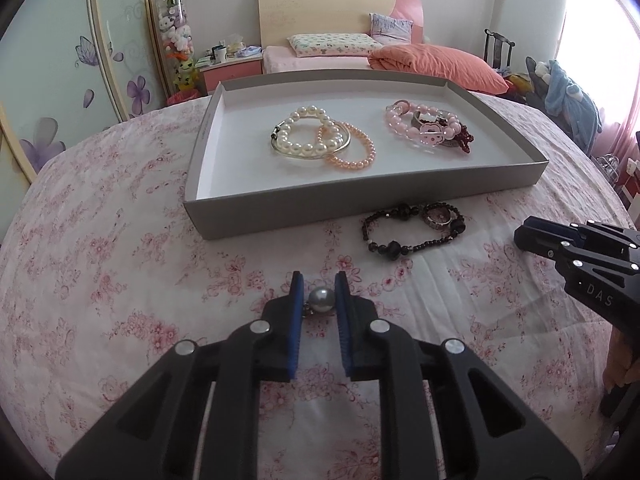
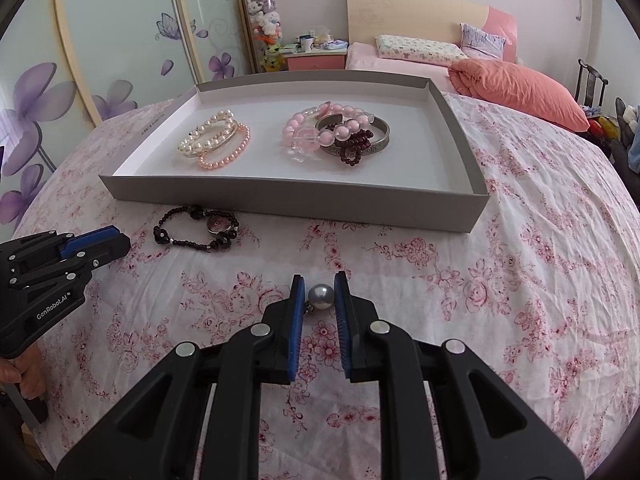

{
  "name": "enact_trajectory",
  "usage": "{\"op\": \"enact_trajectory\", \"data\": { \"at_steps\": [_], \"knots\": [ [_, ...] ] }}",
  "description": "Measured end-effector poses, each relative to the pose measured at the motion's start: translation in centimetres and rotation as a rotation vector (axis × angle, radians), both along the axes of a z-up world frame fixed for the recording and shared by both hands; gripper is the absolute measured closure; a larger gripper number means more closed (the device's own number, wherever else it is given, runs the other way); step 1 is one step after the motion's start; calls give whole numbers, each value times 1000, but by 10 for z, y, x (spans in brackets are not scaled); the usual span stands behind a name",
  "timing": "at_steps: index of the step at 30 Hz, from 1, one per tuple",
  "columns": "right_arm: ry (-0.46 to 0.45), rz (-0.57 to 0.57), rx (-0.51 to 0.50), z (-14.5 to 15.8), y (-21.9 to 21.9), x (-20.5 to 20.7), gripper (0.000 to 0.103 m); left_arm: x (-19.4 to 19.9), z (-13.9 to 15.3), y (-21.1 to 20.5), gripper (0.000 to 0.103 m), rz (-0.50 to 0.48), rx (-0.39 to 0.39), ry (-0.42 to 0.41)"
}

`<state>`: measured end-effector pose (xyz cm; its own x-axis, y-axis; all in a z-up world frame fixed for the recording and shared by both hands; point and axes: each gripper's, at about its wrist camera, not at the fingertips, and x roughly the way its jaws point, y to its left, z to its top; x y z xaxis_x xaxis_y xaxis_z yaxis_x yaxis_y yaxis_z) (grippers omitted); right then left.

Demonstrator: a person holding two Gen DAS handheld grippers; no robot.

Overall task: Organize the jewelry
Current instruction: 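Carry the pearl pendant into the grey tray with the left tool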

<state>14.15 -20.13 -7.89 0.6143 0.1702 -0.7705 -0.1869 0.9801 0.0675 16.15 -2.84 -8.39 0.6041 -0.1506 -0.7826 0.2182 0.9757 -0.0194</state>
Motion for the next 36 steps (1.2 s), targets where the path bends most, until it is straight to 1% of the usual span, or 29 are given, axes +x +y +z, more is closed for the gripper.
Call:
{"op": "enact_trajectory", "data": {
  "at_steps": [8, 26, 29, 31, 35, 36],
  "knots": [
    [1, 0, 6, 0, 0, 0, 86, 0, 1, 5, 86, 2, -25, 5],
    [-6, -10, -5, 1, 2, 0, 87, 0, 1, 5, 86, 2, -15, 1],
    [-39, -22, 2, 7, 0, -6, 87, -1, 1, 6, 87, 21, -7, -3],
    [-77, -27, 20, 19, -1, -10, 87, -2, 3, 9, 87, 35, -21, -3],
    [-164, -22, 27, 43, 3, -17, 87, -8, 19, 12, 87, 54, -43, -52],
    [-200, -18, 27, 52, 6, -20, 87, -10, 24, 13, 87, 57, -46, -69]
  ]
}}
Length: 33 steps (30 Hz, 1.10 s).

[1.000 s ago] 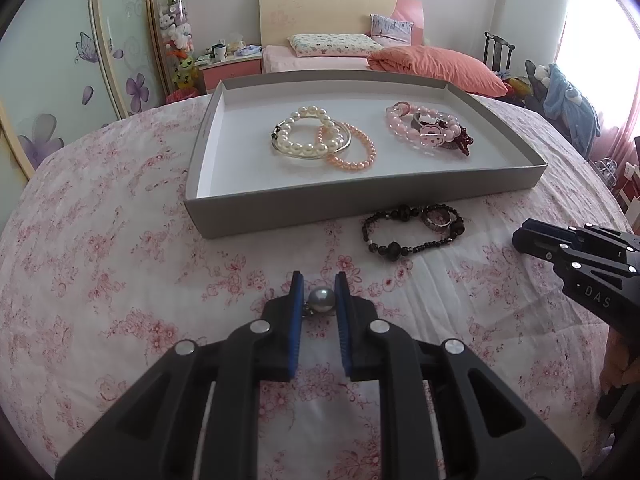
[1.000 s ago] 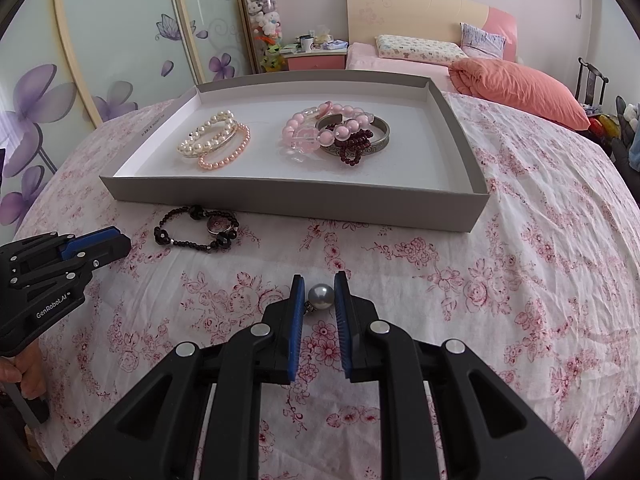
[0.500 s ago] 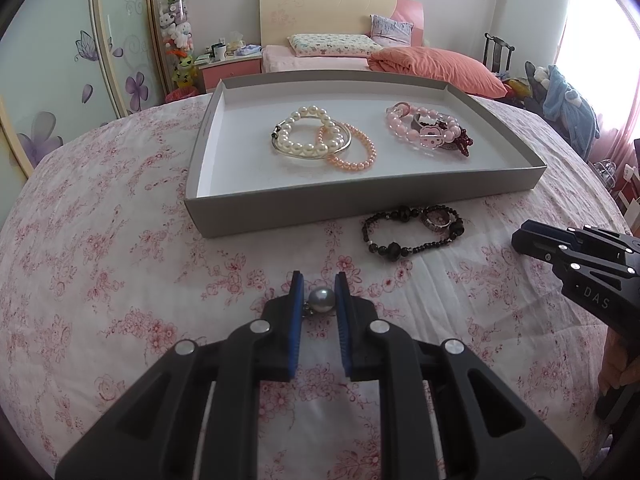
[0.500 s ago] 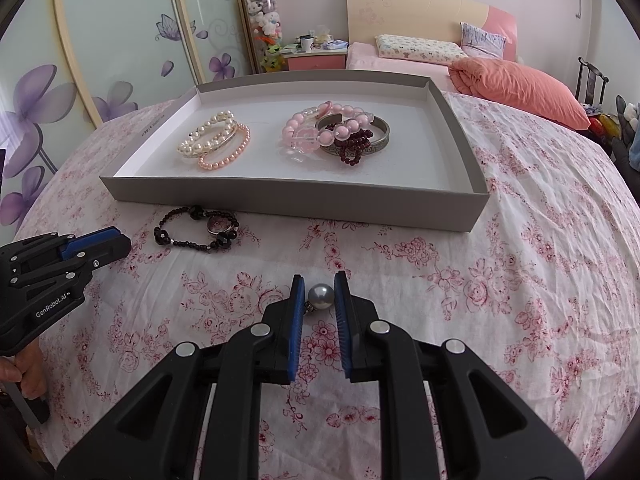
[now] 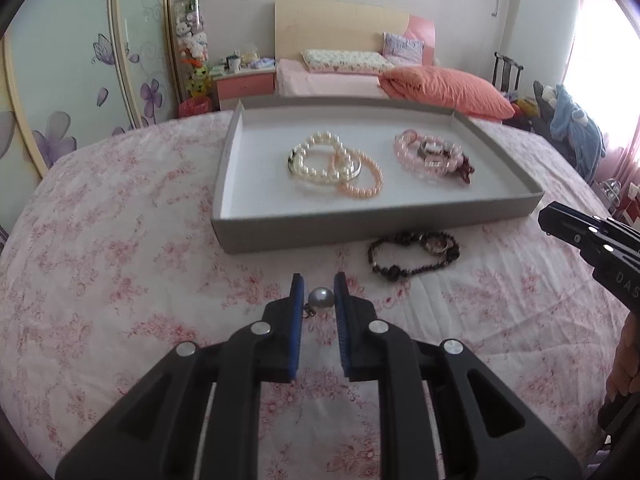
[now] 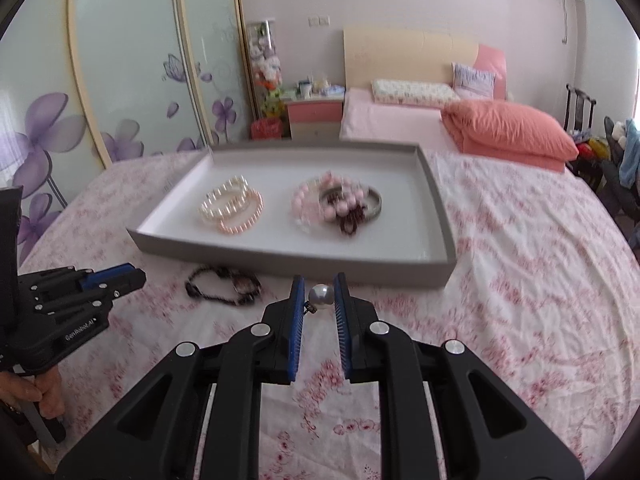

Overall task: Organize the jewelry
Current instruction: 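Carry the pearl pendant into the grey tray with the left tool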

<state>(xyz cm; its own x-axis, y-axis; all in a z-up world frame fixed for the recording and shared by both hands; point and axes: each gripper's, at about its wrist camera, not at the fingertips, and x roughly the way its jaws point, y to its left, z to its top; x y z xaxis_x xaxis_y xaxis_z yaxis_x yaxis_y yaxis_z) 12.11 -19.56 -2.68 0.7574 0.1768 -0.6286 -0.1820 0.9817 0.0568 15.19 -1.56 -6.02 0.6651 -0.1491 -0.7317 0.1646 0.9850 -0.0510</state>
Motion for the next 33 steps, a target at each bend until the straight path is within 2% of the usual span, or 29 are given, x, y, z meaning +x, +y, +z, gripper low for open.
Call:
{"op": "enact_trajectory", "data": {
  "at_steps": [8, 15, 33],
  "knots": [
    [-213, 2, 0, 40, 14, -13, 87, -18, 45, -5, 87, 34, 4, -192],
    [-333, -12, 13, 55, 17, -23, 87, -22, 68, -9, 87, 54, 7, -278],
    [-368, -39, 45, 62, 12, -14, 87, -11, 83, -15, 87, 58, -8, -323]
  ]
}}
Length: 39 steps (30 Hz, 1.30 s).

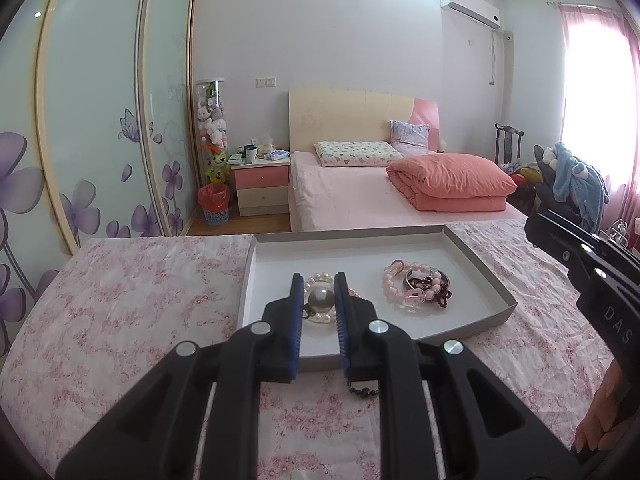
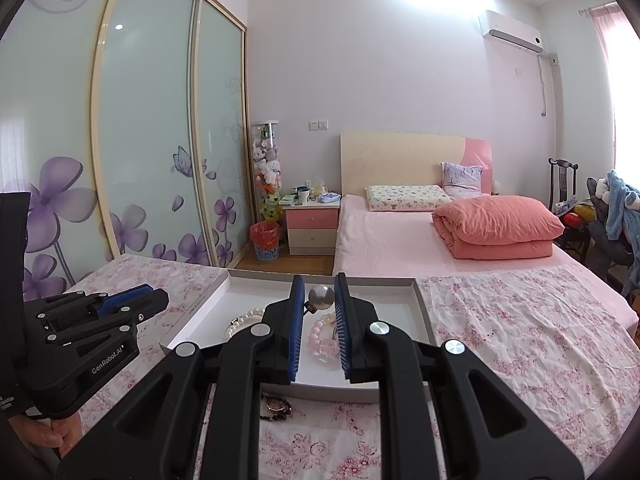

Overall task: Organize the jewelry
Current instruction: 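Carry the pearl pendant into the grey tray with the left tool, then open the left tool to release the pendant and withdraw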

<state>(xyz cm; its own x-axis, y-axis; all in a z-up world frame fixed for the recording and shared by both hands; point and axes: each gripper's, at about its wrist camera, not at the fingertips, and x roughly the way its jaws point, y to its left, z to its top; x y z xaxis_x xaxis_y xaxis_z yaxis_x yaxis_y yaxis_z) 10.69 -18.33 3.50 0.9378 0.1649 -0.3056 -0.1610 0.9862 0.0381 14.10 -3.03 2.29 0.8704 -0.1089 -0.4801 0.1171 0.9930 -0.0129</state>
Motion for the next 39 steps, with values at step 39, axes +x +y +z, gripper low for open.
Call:
{"op": "enact_trajectory", "data": {
  "at_steps": [39],
  "knots": [
    [327, 22, 190, -56, -24, 129, 73, 124, -49, -15, 78, -43, -67, 189]
  ]
}}
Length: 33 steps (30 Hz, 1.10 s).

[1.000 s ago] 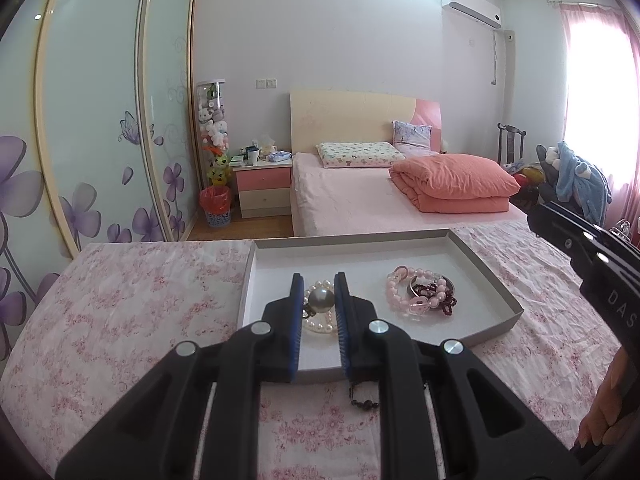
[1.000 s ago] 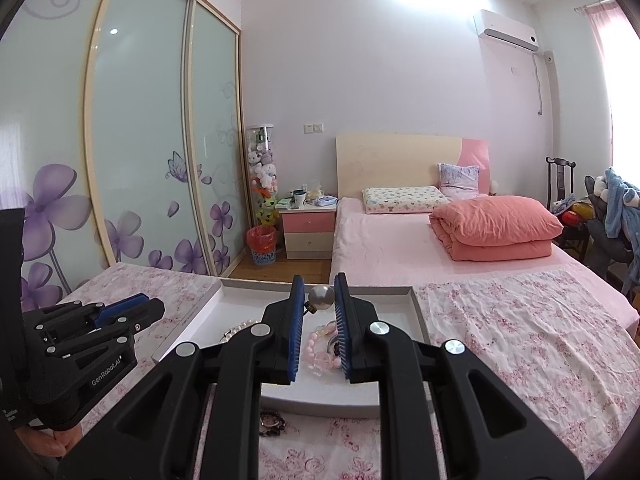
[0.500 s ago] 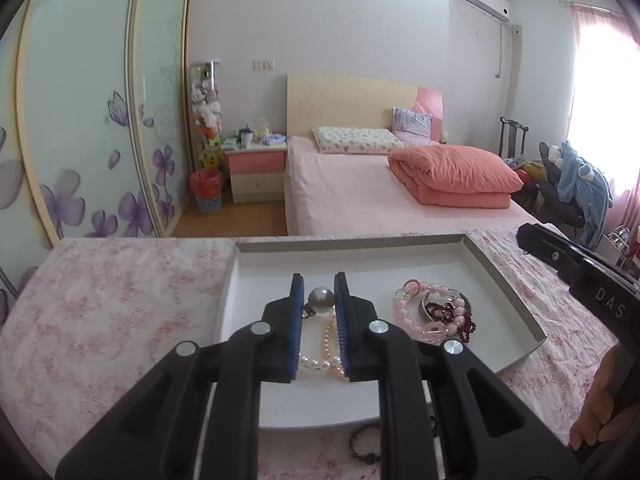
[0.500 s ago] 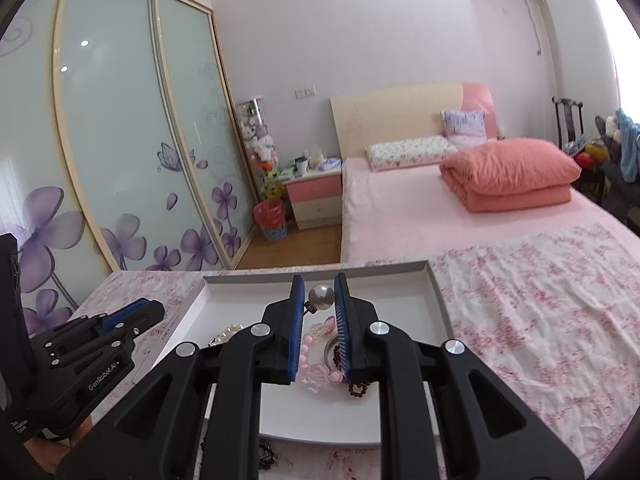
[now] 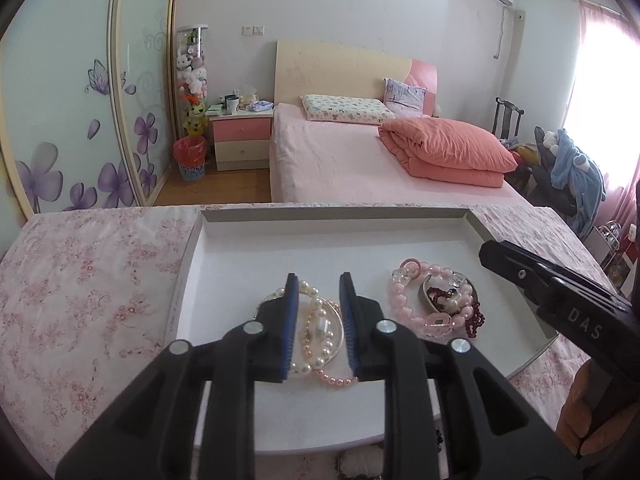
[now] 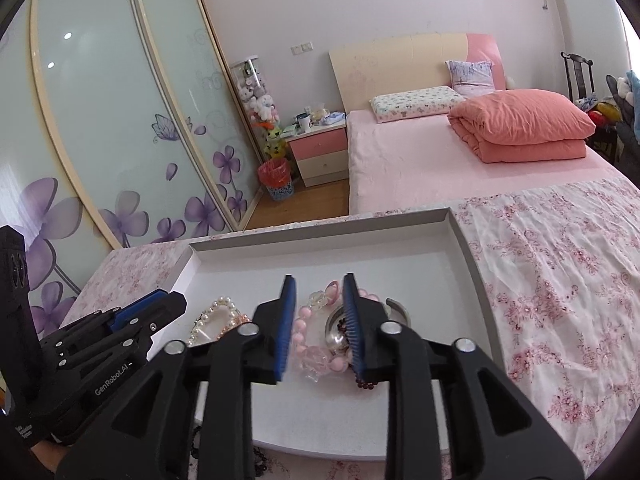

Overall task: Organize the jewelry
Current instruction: 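Open the left tool to release the pendant and withdraw, then grasp the black bead bracelet with the right tool while the left tool grasps the silver ring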

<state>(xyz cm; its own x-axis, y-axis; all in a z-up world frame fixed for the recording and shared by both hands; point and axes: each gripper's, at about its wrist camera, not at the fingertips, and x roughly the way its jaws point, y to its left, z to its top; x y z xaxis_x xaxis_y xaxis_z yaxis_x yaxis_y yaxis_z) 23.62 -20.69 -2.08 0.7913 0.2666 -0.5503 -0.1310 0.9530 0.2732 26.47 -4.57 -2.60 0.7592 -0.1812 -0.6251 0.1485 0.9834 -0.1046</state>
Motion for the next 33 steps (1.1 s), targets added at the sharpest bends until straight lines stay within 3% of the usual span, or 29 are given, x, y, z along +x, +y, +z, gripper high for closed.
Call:
{"op": "enact_trajectory", "data": {
  "at_steps": [10, 19, 25, 33],
  "knots": [
    [-13, -14, -2, 3, -13, -13, 72, -4, 6, 23, 78, 50, -40, 8],
    [1, 62, -29, 1, -6, -40, 72, -28, 4, 33, 77, 51, -22, 11],
    [72, 169, -50, -17, 9, -64, 72, -63, 1, 41, 71, 31, 24, -8],
    [195, 266, -82, -45, 34, -65, 76, -92, -8, 46, 67, 3, 56, -3]
  ]
}}
